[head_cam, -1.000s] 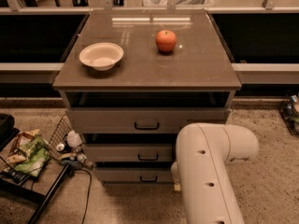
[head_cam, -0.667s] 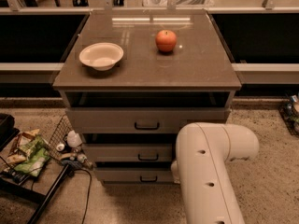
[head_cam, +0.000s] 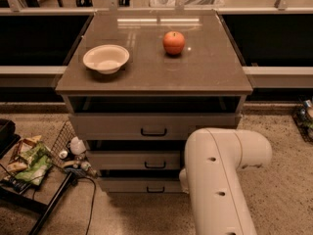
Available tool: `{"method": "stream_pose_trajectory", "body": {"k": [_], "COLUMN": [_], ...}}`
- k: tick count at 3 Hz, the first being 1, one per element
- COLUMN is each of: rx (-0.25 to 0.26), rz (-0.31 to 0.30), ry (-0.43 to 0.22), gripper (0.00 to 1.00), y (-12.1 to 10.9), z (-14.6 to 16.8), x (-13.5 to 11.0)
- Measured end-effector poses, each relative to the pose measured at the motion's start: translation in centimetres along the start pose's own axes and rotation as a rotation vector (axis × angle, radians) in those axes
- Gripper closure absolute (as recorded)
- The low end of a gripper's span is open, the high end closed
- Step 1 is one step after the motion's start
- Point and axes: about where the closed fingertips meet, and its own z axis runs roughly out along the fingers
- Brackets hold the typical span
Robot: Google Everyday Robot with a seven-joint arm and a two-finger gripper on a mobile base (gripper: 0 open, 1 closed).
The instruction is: Open bottom drawer
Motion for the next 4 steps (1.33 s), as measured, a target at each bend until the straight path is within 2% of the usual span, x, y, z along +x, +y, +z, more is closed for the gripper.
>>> {"method": "stream_pose_trajectory", "body": {"k": [4], "rx": [0.0], "rz": [0.0], "ry": [0.0], "gripper": [1.0], "y": [-0.12], "z": [-0.92], "x": [0.0]}}
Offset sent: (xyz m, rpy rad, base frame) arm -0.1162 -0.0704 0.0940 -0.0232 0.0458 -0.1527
